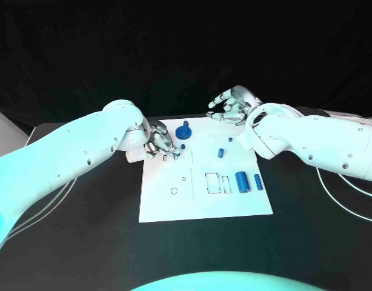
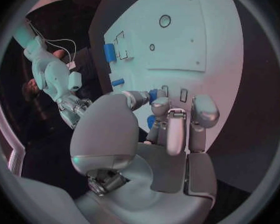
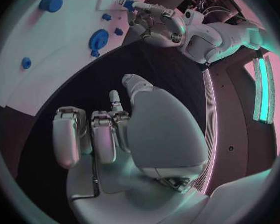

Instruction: Assemble the parts on the task board

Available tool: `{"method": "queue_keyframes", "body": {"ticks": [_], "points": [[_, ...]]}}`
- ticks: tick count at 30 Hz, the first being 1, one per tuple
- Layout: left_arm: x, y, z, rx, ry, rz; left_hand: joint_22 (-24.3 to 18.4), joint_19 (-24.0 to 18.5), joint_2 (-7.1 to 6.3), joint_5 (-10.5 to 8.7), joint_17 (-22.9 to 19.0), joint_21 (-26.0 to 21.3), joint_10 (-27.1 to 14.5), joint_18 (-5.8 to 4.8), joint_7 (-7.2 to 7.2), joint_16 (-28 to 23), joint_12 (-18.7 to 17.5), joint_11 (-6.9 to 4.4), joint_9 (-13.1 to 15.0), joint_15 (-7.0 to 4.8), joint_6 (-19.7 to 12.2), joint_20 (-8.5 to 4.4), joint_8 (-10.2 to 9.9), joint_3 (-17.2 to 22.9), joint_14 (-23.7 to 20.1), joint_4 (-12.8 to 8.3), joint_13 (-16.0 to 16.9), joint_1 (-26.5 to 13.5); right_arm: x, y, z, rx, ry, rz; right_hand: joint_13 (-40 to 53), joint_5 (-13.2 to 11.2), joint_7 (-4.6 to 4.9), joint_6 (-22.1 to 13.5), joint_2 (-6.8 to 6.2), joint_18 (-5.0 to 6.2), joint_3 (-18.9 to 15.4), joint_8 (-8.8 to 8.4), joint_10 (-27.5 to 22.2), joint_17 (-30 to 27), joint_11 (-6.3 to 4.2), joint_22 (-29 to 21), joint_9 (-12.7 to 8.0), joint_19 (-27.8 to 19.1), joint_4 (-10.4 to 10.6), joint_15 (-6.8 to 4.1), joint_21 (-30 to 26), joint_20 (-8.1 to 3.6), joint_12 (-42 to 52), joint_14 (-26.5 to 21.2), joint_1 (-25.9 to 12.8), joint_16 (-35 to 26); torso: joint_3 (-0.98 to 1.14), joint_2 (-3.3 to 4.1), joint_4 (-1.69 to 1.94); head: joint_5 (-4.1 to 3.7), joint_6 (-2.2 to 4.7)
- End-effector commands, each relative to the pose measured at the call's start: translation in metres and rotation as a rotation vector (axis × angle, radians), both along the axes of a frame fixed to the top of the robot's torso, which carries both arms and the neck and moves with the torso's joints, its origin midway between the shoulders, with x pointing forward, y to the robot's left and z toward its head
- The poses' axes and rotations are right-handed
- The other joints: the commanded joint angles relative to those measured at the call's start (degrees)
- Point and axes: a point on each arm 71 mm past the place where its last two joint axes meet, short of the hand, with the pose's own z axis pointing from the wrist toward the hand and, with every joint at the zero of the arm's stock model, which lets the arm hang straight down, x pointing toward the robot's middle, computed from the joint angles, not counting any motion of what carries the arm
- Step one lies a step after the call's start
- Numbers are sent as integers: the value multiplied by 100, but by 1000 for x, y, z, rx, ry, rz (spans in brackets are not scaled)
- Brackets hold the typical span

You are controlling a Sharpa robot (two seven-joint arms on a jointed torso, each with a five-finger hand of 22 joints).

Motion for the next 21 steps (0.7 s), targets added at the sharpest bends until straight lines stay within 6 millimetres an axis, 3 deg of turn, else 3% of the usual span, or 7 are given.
{"method": "queue_keyframes", "body": {"ticks": [1,5,21], "points": [[-1,-1,0,-15,11,-1,17,24,-67,351,971,29,13,-52,-64,38,-58,-27,825,-55,55,-46,160,1012,384,-1004,-74,-254,0,0,-1,-10,6,14,1236,-1,15,5,-38,-63,34,-15,305,1382,27,798,-9,345,-9,21,-29,27,2,568,-14,0,-4,-14,11,7,-10],[0,0,0,-11,10,6,56,47,-80,546,1019,52,27,-58,-80,59,-78,-44,882,-70,72,-60,204,1075,404,-1118,-122,-399,0,0,-1,-11,7,13,1236,-1,15,5,-38,-63,34,-15,305,1382,27,798,-9,345,-9,21,-29,27,2,568,-14,0,-1,-3,2,22,-7],[4,-3,-1,11,-26,25,133,99,-80,647,1069,94,78,-73,-97,82,-52,-61,912,-86,99,-73,229,1109,427,-1204,-99,-492,0,1,-1,-11,9,14,1233,5,15,3,-45,-64,44,-16,302,1381,27,799,-10,345,-12,21,-29,27,0,568,-16,0,0,17,-6,29,-28]]}}
